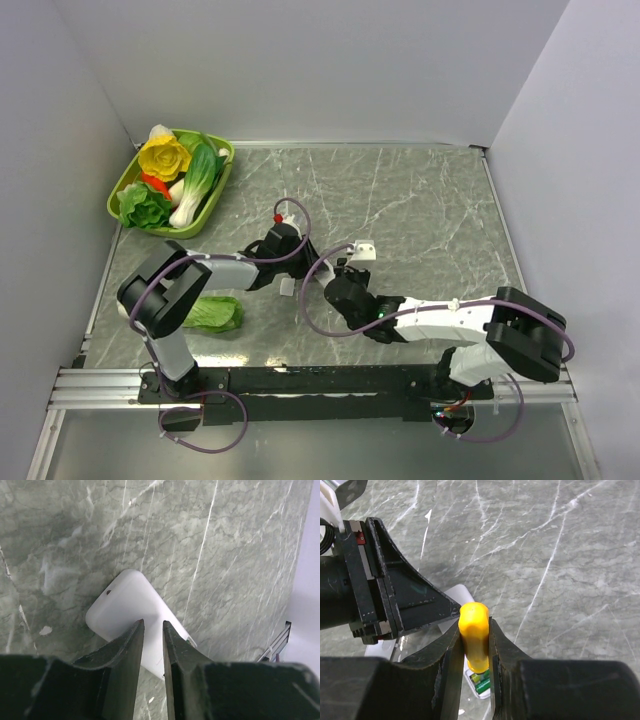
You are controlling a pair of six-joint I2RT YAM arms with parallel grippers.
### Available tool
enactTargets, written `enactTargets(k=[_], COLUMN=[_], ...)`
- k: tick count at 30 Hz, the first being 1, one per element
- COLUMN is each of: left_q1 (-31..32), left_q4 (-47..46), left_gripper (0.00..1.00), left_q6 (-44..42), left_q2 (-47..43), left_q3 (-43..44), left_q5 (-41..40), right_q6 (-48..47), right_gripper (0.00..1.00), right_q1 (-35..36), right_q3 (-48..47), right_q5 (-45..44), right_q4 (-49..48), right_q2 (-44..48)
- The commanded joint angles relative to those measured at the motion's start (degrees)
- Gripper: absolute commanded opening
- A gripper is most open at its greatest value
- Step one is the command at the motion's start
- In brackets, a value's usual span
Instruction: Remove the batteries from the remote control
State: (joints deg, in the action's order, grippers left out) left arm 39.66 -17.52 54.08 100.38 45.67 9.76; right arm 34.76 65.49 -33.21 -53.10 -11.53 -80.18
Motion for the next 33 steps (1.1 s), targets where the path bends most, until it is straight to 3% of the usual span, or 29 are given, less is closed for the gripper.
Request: enactTargets(k=[1, 18, 33], left_q1=[-0.1, -0.2, -0.2], left_q4=[7.0, 6.2, 6.7], left_gripper=[0.30, 0.29, 0.28], left_q6=[-0.6, 0.1, 0.1], left_q2=[3.9, 4.5, 4.4], left_q3=[-1.8, -2.3, -2.3], left_q5=[-1.5, -1.8, -2.5], right_q6=[-1.8, -8.2, -11.6], right_gripper=[0.00, 0.00, 0.00], right_q1=[-1.5, -4.0, -8.1], right_q3=[4.5, -1.2, -3.3], right_q5=[20.7, 25.2, 29.0], right_q4=[9.9, 8.2, 7.6], right_q2=[-5.4, -10.7, -9.3])
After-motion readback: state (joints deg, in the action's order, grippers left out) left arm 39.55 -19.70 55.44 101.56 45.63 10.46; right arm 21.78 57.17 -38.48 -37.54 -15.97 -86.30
